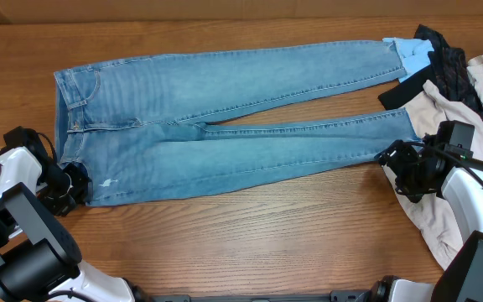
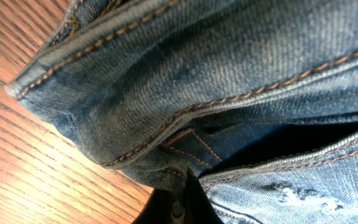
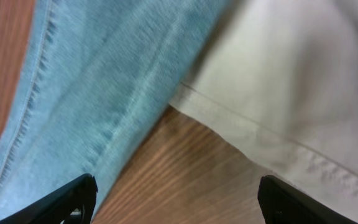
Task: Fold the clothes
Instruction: 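Close both grippers on the waist corner and leg hems, then lift the jeans with both grippers and fold the legs lengthwise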
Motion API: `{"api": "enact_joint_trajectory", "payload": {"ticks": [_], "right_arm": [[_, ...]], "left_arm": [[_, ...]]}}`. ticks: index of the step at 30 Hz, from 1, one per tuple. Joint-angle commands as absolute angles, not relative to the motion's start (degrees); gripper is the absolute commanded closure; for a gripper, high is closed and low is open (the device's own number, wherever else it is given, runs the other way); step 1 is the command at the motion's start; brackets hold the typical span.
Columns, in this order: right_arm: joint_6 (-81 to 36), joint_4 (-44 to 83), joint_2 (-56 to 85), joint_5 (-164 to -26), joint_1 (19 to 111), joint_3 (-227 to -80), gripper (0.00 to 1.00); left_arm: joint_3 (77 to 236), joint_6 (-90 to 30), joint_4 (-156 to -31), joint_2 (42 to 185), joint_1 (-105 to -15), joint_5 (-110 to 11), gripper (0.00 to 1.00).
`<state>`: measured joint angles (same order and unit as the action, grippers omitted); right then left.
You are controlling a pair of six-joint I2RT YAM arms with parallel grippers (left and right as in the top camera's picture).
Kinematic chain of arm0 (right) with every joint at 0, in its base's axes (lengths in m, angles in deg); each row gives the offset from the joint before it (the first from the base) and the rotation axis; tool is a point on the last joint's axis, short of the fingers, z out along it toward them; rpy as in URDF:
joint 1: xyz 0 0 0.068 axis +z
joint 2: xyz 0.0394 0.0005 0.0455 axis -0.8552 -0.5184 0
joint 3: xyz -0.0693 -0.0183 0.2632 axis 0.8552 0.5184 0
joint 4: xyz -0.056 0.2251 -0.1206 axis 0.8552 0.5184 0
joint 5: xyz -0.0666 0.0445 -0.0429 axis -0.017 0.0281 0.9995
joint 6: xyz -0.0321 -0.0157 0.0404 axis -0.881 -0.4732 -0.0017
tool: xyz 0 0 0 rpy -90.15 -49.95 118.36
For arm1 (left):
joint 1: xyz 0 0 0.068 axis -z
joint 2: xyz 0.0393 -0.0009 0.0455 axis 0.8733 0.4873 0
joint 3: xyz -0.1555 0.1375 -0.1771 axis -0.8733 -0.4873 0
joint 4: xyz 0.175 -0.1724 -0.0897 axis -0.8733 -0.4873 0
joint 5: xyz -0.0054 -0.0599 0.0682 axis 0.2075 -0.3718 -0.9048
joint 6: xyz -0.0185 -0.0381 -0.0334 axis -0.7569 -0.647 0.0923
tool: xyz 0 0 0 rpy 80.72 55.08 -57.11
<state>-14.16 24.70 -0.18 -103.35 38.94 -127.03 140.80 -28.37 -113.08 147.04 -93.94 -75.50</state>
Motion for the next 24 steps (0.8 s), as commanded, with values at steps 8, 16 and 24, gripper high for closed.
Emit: {"api": "enact_joint_trajectory", "payload": {"ticks": [8, 16, 24], "right_arm": [[-14.1, 13.7, 0.3, -103.6, 38.9, -126.8, 0.46], [-14.1, 13.4, -3.5, -102.6, 38.9, -126.8, 0.47], [-13.4, 8.3, -12.1, -102.2, 38.9, -126.8, 0.53]], "left_arm": [[140.6, -29.5, -109.3, 147.7, -94.3, -77.9, 0.96], [140.6, -29.4, -107.3, 147.7, -94.4, -78.0, 0.96], [140.6, -29.4, -106.6, 147.7, -94.4, -78.0, 0.96]]}}
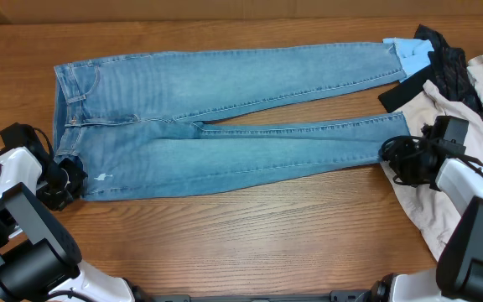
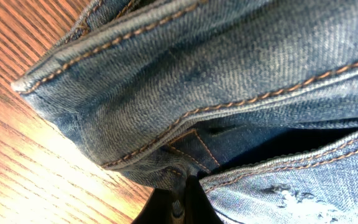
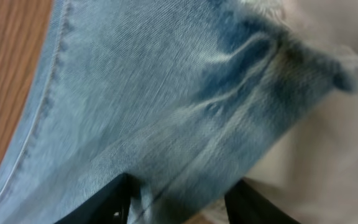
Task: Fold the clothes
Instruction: 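Lift the jeans with both grippers and fold the legs lengthwise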
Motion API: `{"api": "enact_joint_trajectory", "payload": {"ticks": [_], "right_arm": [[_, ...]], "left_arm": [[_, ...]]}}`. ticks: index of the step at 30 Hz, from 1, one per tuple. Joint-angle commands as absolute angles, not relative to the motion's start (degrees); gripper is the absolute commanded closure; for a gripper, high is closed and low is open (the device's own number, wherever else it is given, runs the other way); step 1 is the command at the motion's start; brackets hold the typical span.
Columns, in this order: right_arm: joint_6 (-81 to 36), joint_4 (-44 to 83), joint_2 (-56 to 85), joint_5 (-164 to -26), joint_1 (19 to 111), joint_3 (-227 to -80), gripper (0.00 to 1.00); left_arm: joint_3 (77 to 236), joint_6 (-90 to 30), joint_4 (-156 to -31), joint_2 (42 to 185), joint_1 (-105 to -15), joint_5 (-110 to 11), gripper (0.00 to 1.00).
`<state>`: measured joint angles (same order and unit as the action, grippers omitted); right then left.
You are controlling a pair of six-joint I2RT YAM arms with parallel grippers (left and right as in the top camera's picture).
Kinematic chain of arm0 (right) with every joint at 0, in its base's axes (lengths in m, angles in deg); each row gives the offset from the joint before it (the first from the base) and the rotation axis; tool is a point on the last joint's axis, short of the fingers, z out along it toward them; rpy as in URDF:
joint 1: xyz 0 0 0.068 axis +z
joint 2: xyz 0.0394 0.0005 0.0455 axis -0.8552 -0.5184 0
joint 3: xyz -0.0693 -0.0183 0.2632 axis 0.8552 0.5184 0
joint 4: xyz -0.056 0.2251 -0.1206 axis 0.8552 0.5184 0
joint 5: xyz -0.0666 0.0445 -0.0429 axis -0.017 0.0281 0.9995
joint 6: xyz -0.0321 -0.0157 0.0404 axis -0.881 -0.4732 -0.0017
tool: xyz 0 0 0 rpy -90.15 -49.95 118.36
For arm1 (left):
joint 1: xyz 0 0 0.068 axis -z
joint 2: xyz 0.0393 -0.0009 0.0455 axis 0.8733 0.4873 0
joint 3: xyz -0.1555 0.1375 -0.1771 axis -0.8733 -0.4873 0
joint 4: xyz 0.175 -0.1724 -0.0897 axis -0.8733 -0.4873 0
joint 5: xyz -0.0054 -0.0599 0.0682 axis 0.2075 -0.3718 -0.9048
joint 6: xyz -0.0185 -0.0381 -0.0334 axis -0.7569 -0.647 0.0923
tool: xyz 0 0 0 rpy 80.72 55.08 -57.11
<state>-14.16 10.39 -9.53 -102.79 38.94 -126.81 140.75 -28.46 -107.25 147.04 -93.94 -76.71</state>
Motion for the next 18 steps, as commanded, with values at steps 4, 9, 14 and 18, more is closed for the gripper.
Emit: {"api": "enact_joint_trajectory", "payload": {"ticks": [4, 9, 14, 18], "right_arm": [[-12.6, 8.1, -12.8, -102.2, 38.9, -127.0, 0.96], [-12.6, 13.8, -10.4, -102.6, 38.8, -130.3, 0.96], [-12.6, 25.1, -4.5, -101.8, 38.8, -139.3, 0.96], [-12.6, 36.7, 1.3, -97.6, 38.4, -150.4, 0.96]], "left_arm": [[140.6, -29.4, -106.7, 147.7, -94.4, -77.9, 0.96], [142.1, -27.3, -109.1, 146.7, -94.9, -70.7, 0.96], [146.3, -24.7, -114.4, 140.3, -97.1, -65.0, 0.96], [149.0, -24.5, -119.3, 128.9, -98.9, -65.4, 0.96]]}}
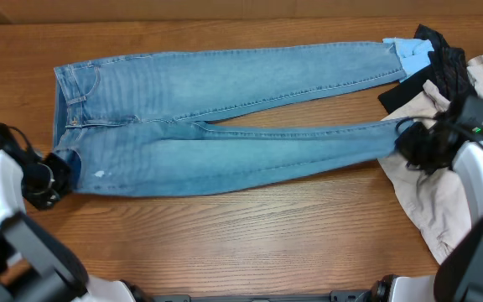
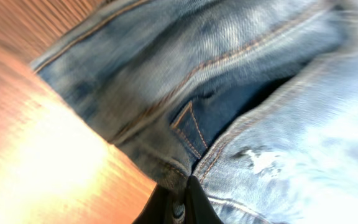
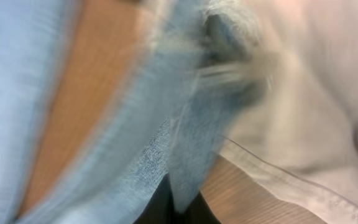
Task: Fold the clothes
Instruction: 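Lift the jeans with both grippers and fold the legs lengthwise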
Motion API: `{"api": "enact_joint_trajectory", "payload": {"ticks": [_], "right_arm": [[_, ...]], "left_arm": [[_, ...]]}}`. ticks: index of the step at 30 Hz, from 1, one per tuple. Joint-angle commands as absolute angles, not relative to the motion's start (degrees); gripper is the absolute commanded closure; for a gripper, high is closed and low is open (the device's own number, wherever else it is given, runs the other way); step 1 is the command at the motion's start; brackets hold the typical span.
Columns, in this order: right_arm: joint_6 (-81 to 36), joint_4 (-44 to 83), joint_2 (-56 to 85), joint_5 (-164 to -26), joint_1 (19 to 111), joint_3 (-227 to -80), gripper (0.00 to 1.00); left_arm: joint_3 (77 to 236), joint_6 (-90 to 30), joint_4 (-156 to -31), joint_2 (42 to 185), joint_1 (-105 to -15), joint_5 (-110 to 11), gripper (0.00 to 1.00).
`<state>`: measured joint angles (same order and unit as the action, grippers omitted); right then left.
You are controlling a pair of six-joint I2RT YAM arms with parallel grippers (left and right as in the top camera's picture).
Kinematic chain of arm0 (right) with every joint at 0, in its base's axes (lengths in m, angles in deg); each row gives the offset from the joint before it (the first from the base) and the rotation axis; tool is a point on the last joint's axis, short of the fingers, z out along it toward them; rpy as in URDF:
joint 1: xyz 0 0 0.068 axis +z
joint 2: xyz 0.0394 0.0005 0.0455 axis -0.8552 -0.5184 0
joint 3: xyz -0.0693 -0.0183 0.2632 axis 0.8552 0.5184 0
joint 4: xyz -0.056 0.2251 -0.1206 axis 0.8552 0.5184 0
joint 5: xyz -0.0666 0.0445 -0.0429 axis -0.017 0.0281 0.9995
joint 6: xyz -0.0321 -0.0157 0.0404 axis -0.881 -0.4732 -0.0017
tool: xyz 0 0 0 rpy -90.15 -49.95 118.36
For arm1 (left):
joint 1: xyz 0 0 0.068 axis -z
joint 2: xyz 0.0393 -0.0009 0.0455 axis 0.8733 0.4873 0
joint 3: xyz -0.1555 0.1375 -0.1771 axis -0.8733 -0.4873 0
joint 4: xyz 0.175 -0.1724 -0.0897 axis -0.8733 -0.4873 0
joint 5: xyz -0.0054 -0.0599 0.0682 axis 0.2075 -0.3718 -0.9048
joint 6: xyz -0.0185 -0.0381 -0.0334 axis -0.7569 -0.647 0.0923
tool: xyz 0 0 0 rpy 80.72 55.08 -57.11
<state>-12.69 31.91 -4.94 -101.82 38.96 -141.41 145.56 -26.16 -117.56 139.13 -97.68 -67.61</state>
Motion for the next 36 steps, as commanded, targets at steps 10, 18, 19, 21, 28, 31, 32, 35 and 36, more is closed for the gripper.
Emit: {"api": "enact_joint_trajectory", "payload": {"ticks": [10, 18, 19, 21, 28, 31, 32, 35, 36], "right_arm": [[-13.1, 54.0, 8.2, -97.3, 31.6, -163.6, 0.96], [-15.8, 58.4, 14.3, -97.3, 27.5, -163.7, 0.96], [-15.9, 58.3, 14.6, -97.3, 27.8, -163.7, 0.96], [-16.2, 57.9, 14.5, -97.3, 28.8, -163.7, 0.96], [-17.6, 50.3, 9.3, -97.1, 34.3, -163.7, 0.96], [-17.6, 45.9, 5.3, -97.1, 36.5, -163.7, 0.96], [-17.6, 44.3, 3.9, -97.1, 37.2, -163.7, 0.96], [-17.6, 39.6, -0.5, -96.9, 39.2, -163.7, 0.96], [-17.6, 38.3, -1.9, -96.7, 39.8, -163.7, 0.96]], "left_arm": [[149.0, -24.5, -124.8, 110.1, -99.5, -67.2, 0.96], [149.0, -25.4, -129.7, 99.5, -100.0, -72.0, 0.96], [149.0, -25.4, -130.0, 98.8, -99.9, -71.7, 0.96], [149.0, -25.8, -130.2, 98.3, -99.9, -71.4, 0.96], [148.0, -25.8, -129.6, 102.2, -99.8, -71.8, 0.96], [146.8, -25.8, -127.6, 105.9, -99.8, -71.9, 0.96], [146.4, -25.8, -126.8, 107.1, -99.8, -71.9, 0.96], [146.1, -25.8, -123.7, 111.7, -99.8, -71.0, 0.96], [146.1, -25.8, -122.6, 113.2, -99.8, -70.3, 0.96]]}}
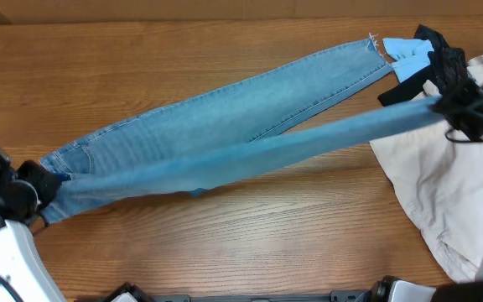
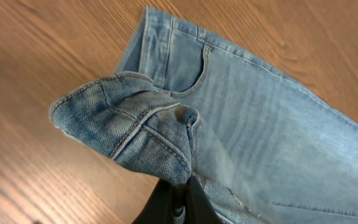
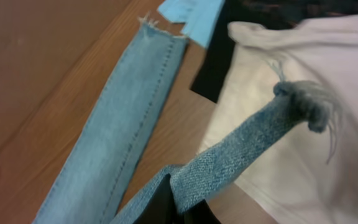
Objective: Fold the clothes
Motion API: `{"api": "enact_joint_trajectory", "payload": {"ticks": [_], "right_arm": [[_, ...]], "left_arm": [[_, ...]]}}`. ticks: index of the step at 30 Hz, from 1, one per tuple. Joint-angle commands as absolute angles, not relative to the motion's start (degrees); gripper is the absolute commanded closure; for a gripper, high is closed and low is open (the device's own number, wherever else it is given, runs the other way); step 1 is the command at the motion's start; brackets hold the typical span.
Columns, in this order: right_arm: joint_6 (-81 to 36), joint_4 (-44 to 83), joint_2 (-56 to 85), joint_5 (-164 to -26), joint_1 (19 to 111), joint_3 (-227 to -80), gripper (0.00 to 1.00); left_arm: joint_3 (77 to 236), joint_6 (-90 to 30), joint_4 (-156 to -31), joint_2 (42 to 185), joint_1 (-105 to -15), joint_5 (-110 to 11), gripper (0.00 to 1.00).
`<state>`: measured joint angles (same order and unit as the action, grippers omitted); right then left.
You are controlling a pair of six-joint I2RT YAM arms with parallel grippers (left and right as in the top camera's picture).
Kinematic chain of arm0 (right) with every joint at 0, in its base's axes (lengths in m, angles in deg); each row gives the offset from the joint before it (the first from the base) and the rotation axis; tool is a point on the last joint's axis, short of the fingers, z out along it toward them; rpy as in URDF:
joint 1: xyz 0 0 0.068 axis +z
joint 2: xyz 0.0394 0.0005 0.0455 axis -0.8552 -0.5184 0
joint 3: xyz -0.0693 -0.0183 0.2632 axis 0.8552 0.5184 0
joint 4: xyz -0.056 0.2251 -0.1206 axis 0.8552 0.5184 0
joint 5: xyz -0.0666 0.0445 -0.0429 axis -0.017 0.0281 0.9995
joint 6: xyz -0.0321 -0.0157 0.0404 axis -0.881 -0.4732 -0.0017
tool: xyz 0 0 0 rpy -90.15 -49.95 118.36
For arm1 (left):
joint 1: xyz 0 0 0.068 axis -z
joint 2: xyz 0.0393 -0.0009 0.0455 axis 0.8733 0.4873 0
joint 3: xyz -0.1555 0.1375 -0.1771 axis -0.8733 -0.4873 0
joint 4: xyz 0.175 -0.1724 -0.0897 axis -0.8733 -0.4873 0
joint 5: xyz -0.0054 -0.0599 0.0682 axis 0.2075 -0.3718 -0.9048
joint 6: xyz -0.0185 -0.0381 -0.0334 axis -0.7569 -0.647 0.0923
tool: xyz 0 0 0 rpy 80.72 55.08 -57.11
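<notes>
The light blue jeans (image 1: 225, 126) run slantwise across the table, from lower left to upper right. My left gripper (image 1: 33, 195) is shut on the bunched waistband corner (image 2: 129, 124), which it holds above the wood; its own view shows the closed fingertips (image 2: 179, 198). My right gripper (image 1: 449, 105) is shut on the frayed hem of the near leg (image 3: 291, 109), held up over the pile of clothes, with the pinch low in its own view (image 3: 180, 198). That leg is stretched taut in the air between the arms. The far leg (image 3: 129, 118) lies on the table.
A beige garment (image 1: 430, 189) lies at the right edge under the right arm. A black garment (image 1: 443, 59) and a light blue cloth (image 1: 405, 52) sit by the far leg's hem. Bare wooden table (image 1: 225, 243) runs along the front.
Both grippers have risen with the denim. The near leg, flat on the table before, now hangs taut between them, and the jeans have swung from straight across to a slant.
The jeans lay flat, the left gripper shut on the waist corner and the right gripper open at the near leg's hem. The right fingers then stood closer around that hem, then shut on it. Now both ends are lifted and the leg is stretched.
</notes>
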<state>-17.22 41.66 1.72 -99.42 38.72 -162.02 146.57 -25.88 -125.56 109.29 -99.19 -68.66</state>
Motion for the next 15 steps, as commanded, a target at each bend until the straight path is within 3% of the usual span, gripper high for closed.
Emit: {"api": "enact_joint_trajectory", "payload": {"ticks": [1, 15], "right_arm": [[-17.6, 37.0, -3.4, -96.7, 40.3, -163.8, 0.96], [-23.6, 36.4, -24.6, -86.4, 50.1, -182.0, 0.96]], "left_arm": [[146.1, -25.8, -121.3, 114.9, -99.8, -69.5, 0.96], [146.1, -25.7, -99.9, 129.8, -93.0, -65.6, 0.96]]}}
